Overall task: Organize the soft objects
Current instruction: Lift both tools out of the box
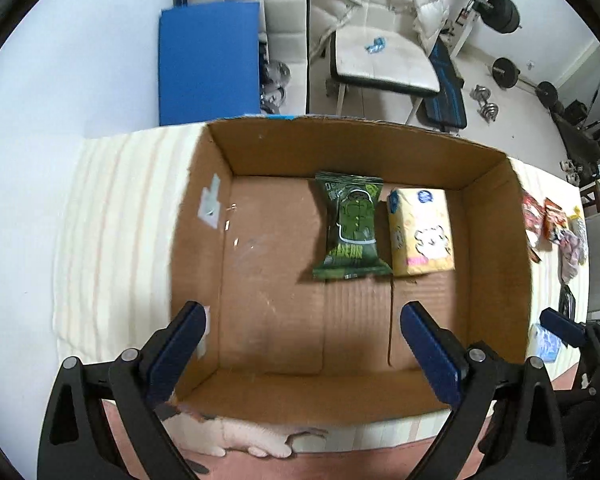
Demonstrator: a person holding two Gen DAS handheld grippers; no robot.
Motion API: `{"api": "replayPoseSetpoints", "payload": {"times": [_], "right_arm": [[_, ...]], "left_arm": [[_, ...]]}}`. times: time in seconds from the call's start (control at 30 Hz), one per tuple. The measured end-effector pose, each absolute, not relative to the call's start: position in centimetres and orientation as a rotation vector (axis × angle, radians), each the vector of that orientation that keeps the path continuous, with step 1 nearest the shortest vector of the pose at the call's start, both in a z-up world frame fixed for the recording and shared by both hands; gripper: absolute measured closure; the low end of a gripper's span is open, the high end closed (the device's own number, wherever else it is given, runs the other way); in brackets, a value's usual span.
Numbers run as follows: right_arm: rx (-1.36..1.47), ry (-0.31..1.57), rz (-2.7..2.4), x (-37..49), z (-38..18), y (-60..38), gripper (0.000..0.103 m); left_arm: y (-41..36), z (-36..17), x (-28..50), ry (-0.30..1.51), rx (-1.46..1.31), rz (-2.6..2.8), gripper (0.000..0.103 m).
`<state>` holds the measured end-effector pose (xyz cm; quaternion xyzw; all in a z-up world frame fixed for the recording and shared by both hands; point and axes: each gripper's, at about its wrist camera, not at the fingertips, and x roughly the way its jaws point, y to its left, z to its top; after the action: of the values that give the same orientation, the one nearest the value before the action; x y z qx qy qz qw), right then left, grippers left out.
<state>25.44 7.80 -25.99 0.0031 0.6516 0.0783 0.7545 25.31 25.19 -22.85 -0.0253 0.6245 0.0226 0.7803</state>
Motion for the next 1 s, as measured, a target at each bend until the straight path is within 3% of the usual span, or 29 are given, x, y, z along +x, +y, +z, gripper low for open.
{"api": "replayPoseSetpoints", "payload": {"times": [0.47,1.0], "right_arm": [[-0.039,1.258,0.224,15.7,-16.6,7.1,0.0],[0.116,1.226,0.295,12.8,-12.5,0.1,0.0]], "left_arm": [[23.0,-15.5,15.6,1.23,-0.018,0.067,0.003],[17.2,-10.3,12.9,1.184,-0.046,0.053,0.003]]}}
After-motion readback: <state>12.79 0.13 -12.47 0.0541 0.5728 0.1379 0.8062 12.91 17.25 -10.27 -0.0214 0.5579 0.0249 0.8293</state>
